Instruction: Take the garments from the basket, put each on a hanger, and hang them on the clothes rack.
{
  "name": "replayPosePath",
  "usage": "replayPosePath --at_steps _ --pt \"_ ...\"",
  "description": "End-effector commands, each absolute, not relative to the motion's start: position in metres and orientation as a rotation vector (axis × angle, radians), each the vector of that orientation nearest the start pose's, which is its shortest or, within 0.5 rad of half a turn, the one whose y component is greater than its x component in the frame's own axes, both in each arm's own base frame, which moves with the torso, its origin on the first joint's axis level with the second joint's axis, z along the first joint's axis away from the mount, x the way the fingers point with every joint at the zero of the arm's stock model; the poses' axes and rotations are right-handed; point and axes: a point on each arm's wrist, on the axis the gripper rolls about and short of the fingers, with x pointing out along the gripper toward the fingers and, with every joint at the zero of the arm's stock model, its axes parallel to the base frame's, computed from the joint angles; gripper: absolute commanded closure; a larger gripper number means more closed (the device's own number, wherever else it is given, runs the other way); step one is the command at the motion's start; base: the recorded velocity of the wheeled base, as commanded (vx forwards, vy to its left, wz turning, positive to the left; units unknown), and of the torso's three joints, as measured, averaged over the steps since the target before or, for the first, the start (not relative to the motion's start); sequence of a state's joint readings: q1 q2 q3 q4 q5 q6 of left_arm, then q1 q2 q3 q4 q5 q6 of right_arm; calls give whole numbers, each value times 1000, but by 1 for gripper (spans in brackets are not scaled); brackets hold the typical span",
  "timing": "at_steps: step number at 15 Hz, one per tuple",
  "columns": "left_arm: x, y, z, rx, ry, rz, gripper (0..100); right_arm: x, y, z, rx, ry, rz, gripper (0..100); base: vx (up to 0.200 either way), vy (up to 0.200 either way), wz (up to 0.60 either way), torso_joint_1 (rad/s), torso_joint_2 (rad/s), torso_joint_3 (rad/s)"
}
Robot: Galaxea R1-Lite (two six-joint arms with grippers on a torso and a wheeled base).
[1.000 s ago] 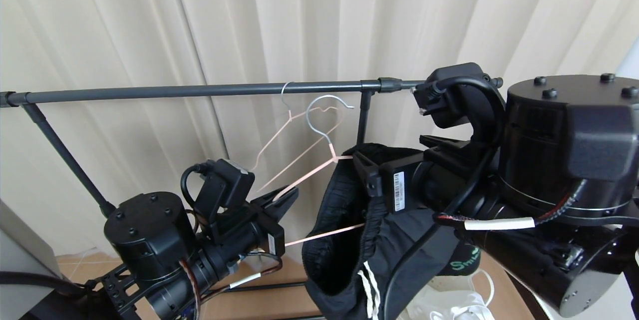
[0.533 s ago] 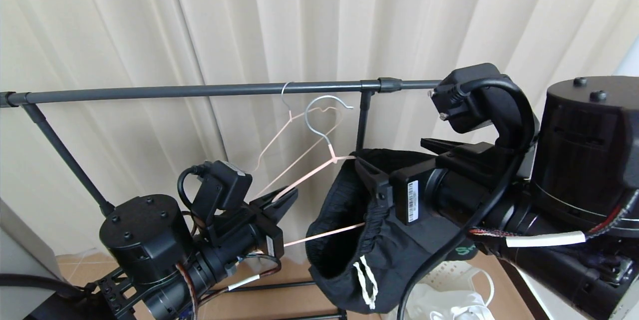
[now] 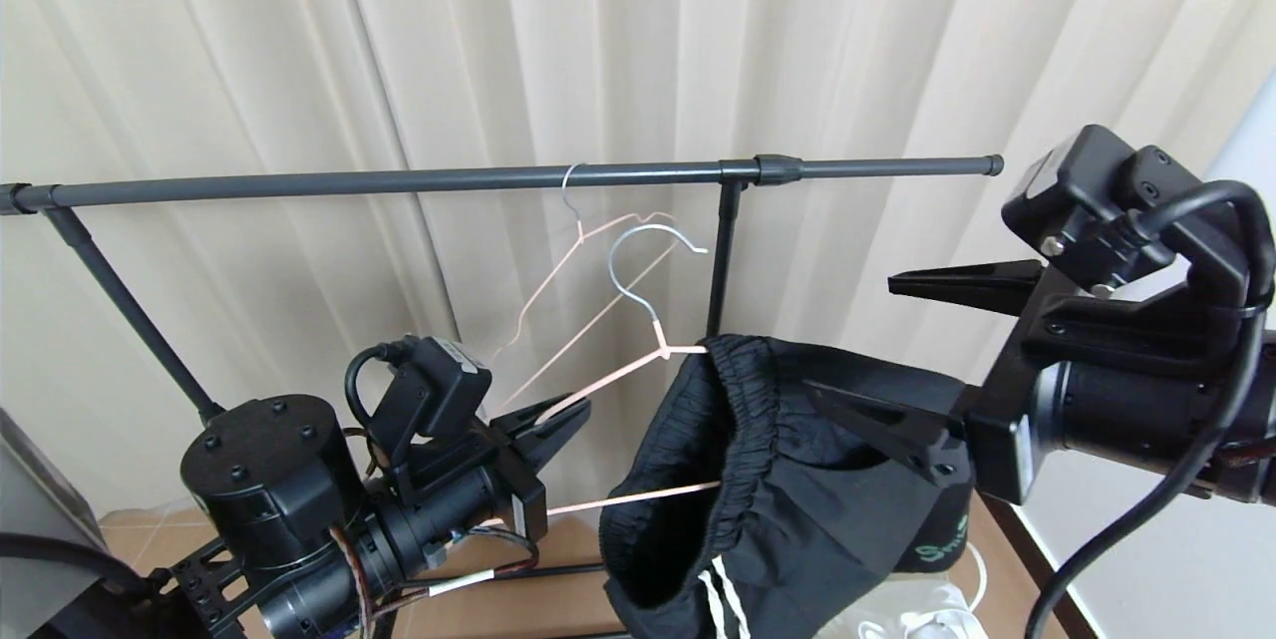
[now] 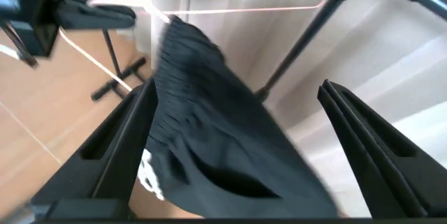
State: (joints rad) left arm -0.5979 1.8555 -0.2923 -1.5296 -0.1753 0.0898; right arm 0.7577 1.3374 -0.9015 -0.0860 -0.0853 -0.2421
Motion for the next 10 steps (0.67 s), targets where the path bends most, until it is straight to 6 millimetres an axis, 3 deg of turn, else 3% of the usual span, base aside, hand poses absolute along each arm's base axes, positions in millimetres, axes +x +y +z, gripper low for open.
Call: replayPosePath --at_steps 1,3,5,10 --pt "216 -148 109 98 3 -773 100 164 126 262 -404 237 706 0 0 0 0 0 0 0" --pt "216 -145 108 132 -2 -794 100 171 108 266 -493 318 846 0 0 0 0 0 0 0" --pt "213 -145 106 148 3 -817 100 178 103 266 -537 414 985 0 0 0 0 0 0 0" --pt "207 -152 107 151 -4 -856 100 218 121 240 -518 530 1213 0 0 0 0 0 0 0"
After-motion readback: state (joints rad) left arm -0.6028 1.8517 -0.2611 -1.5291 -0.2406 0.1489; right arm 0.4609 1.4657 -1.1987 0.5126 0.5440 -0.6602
